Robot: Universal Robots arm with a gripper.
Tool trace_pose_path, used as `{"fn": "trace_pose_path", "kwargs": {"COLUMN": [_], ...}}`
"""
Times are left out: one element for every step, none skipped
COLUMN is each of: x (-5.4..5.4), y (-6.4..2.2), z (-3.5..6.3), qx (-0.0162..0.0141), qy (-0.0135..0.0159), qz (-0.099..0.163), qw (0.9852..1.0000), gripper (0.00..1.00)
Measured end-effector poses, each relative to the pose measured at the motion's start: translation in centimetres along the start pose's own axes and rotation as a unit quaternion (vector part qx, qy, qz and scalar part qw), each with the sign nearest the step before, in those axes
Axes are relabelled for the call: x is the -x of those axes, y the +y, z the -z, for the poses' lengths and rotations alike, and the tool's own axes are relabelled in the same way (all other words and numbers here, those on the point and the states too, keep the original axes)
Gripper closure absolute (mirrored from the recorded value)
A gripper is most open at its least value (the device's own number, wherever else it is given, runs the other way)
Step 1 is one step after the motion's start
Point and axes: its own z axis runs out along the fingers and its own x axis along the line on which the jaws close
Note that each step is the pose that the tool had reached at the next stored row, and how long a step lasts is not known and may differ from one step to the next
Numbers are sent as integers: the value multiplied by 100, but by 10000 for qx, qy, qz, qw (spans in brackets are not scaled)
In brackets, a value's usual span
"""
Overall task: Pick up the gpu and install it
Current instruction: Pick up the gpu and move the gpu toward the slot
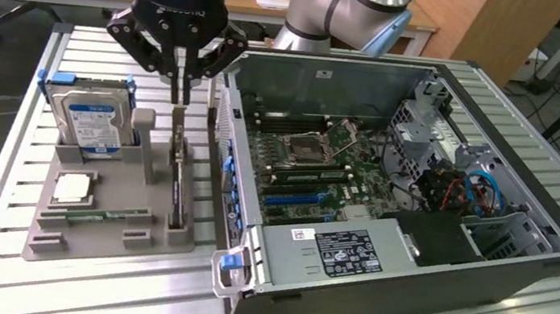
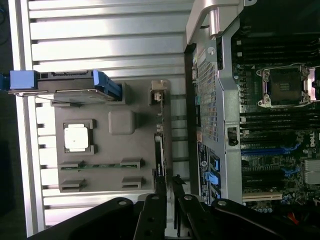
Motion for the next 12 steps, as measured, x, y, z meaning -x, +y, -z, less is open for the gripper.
{"fn": "trace_pose_path", "kwargs": {"x": [0, 0, 0, 0, 0, 0, 0, 0, 0, 0, 0, 0], "y": [0, 0, 0, 0, 0, 0, 0, 0, 0, -1, -2, -2], "z": [0, 0, 0, 0, 0, 0, 0, 0, -6, -21, -40, -57], "qx": [0, 0, 0, 0, 0, 0, 0, 0, 0, 1, 0, 0], "qy": [0, 0, 0, 0, 0, 0, 0, 0, 0, -1, 0, -1], "qz": [0, 0, 0, 0, 0, 0, 0, 0, 0, 0, 0, 0], "qw": [10000, 10000, 10000, 10000, 10000, 10000, 10000, 10000, 10000, 10000, 10000, 10000], "gripper": [77, 77, 71, 71, 64, 64, 64, 64, 64, 64, 64, 64]}}
